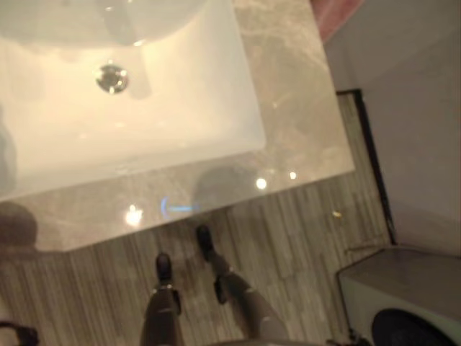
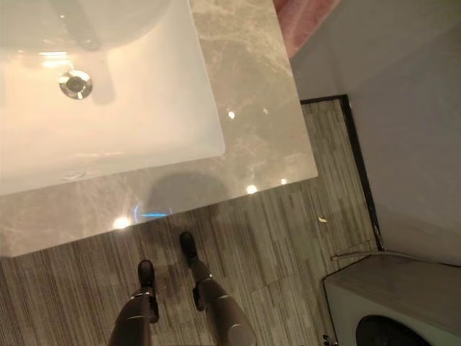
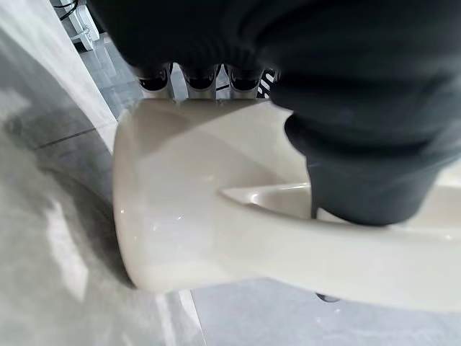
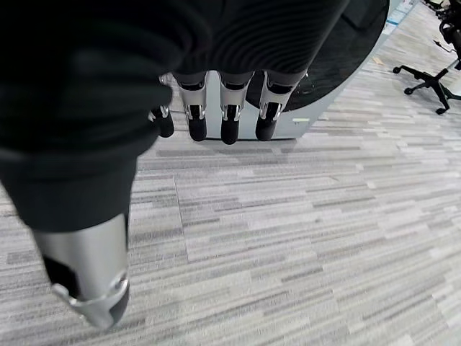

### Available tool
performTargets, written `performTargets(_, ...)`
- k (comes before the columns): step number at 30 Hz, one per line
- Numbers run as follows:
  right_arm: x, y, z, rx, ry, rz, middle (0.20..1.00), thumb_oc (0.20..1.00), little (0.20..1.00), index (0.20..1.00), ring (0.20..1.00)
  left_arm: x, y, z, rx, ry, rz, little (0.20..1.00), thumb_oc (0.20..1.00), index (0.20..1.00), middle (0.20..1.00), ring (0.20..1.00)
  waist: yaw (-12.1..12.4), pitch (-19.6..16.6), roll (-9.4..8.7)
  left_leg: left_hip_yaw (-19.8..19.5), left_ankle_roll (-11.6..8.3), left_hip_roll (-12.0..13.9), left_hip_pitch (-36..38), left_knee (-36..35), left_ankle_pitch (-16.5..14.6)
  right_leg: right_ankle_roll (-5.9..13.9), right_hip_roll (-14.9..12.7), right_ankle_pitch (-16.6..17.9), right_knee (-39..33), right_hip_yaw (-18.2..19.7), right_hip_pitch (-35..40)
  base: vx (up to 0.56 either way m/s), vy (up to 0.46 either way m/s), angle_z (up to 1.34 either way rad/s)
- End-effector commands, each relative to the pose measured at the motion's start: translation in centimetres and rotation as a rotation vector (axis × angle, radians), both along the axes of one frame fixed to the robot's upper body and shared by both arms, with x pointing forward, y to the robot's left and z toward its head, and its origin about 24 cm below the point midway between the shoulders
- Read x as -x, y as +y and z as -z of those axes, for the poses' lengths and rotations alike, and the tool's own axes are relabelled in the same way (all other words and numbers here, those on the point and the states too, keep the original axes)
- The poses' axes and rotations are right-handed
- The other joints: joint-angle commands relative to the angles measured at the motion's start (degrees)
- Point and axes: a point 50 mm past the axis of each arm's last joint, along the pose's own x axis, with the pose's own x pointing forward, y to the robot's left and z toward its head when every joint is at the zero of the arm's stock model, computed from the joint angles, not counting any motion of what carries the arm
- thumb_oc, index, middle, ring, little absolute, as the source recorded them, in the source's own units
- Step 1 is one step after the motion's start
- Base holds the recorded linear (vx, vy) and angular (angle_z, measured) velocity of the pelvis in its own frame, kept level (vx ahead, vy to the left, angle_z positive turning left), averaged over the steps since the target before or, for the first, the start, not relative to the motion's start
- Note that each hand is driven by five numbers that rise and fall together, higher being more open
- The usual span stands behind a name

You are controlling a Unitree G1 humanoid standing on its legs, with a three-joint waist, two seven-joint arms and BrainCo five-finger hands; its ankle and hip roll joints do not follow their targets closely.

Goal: Put brush and paste in cup on sink, flatten towel.

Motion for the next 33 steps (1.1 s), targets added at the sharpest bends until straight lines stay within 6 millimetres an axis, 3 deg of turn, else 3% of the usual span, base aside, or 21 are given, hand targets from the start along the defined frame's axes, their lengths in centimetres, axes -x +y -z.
performTargets(1,-0.2,-1.9,-0.8,0.043,-0.014,0.042,1.000,1.000,1.000,1.000,1.000,-1.4,2.0,7.2,0.073,0.298,-0.090,0.200,0.200,0.200,0.200,0.200,-1.00,3.16,-1.14,-0.83,1.24,0.96,12.74,-18.37,6.77,2.63,2.77,-5.09,-0.12,-0.22,5.37,-0.05,-0.014,-0.02)
performTargets(12,0.8,-2.3,-0.9,0.054,0.023,0.031,1.000,1.000,1.000,1.000,1.000,-1.8,2.2,11.5,0.170,0.363,-0.027,0.200,0.200,0.200,0.200,0.200,0.69,4.84,-1.62,-1.33,1.50,0.71,13.85,-17.73,6.79,2.44,2.37,-5.03,-0.12,-1.38,7.11,-0.05,-0.014,0.01)
performTargets(17,0.8,-2.5,-1.1,0.048,0.018,0.021,1.000,1.000,1.000,1.000,1.000,-1.9,1.9,13.8,0.177,0.403,-0.005,0.200,0.200,0.200,0.200,0.200,1.48,4.96,-3.03,-1.93,2.03,0.69,12.87,-12.80,4.40,2.21,1.99,-4.67,-0.12,-2.08,8.97,-0.06,-0.031,0.02)
performTargets(18,0.8,-2.5,-1.1,0.049,0.018,0.020,1.000,1.000,1.000,1.000,1.000,-1.8,1.9,13.9,0.178,0.404,-0.006,0.476,0.476,0.476,0.476,0.476,1.41,4.94,-3.00,-1.93,2.03,0.69,12.81,-12.62,4.30,2.21,1.99,-4.67,-0.12,-2.08,8.99,-0.04,-0.026,0.02)
performTargets(19,0.8,-2.5,-1.1,0.045,0.018,0.011,1.000,1.000,1.000,1.000,1.000,-1.7,2.0,14.1,0.175,0.411,-0.009,1.000,1.000,1.000,1.000,1.000,1.49,4.93,-3.36,-2.04,2.11,0.77,12.54,-11.98,4.07,2.20,1.99,-4.57,-0.12,-2.06,9.13,-0.06,-0.037,0.01)
performTargets(33,1.8,-2.4,-1.2,0.024,0.051,-0.042,1.000,1.000,1.000,1.000,1.000,-1.6,1.9,14.8,0.145,0.465,-0.023,1.000,1.000,1.000,1.000,1.000,1.80,5.53,-6.30,-3.39,2.12,1.39,12.50,-10.02,3.84,1.80,2.31,-4.59,-0.12,-3.17,10.85,-0.04,-0.024,0.04)
